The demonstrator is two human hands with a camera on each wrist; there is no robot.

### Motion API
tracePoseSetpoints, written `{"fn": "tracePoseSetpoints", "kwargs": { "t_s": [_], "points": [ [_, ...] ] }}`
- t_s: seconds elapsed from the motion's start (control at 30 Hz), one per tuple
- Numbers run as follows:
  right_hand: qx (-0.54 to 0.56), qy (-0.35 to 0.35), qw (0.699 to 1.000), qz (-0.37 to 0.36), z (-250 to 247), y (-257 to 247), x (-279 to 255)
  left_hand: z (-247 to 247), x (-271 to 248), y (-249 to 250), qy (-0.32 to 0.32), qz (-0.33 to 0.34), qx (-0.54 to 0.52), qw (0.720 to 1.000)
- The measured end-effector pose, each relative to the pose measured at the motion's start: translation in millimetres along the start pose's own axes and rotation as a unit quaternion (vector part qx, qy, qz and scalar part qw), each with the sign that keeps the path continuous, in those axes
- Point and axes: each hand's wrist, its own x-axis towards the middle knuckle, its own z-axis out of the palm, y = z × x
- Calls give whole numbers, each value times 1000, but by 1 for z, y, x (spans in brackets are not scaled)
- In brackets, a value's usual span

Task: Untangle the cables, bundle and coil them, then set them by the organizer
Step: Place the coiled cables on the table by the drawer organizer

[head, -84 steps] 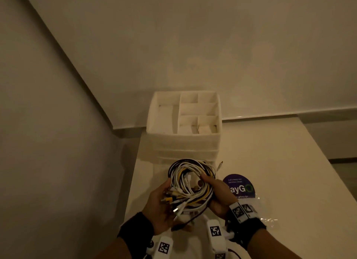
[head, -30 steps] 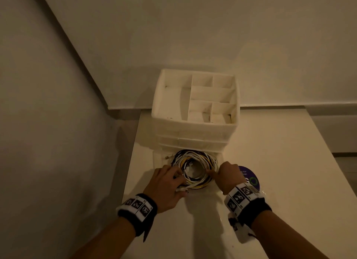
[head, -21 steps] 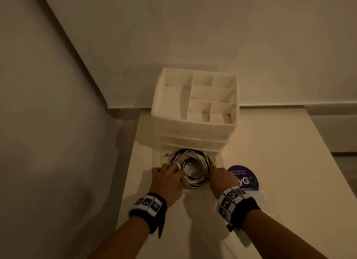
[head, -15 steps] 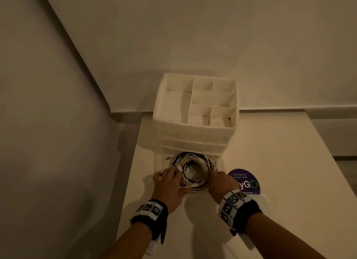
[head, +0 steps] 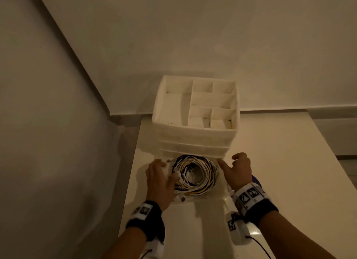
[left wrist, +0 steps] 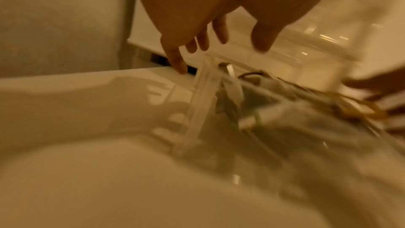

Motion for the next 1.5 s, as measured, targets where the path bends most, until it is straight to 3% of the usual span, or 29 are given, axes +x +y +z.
{"fn": "tracePoseSetpoints", "kwargs": {
  "t_s": [0.07, 0.17, 0.33, 0.47, 0.57, 0.67, 0.77, 1.0, 1.17, 1.3, 1.5],
  "points": [
    [71, -40, 994, 74, 7, 1, 12, -4, 26, 4, 6, -102, -67, 993],
    [196, -125, 966, 112, 17, 1, 23, -14, 61, 6, -58, -152, -89, 983],
    [186, -131, 971, 65, 20, -4, 16, -26, 87, 2, -148, -133, -76, 977],
    [174, -99, 979, 41, 24, -7, 11, -14, 95, -4, -108, -139, -12, 984],
    [172, -72, 980, 64, 29, -7, 12, -8, 96, 0, -82, -134, 34, 987],
    [135, -86, 985, 66, 25, -9, 17, -15, 112, -9, -105, -170, -26, 979],
    [60, -106, 992, 43, 21, -8, 19, -24, 120, -4, -183, -170, -29, 968],
    [81, -119, 989, 22, 20, -5, 21, -28, 129, -12, -247, -178, -157, 940],
    [170, -111, 978, 46, 15, -3, 19, -18, 131, -17, -198, -151, -181, 951],
    [163, -67, 984, 39, 22, 2, 18, -15, 124, -22, -166, -143, -181, 959],
    [251, 3, 958, 137, 31, 4, 32, -13, 107, -12, -97, -82, -30, 991]
  ]
}}
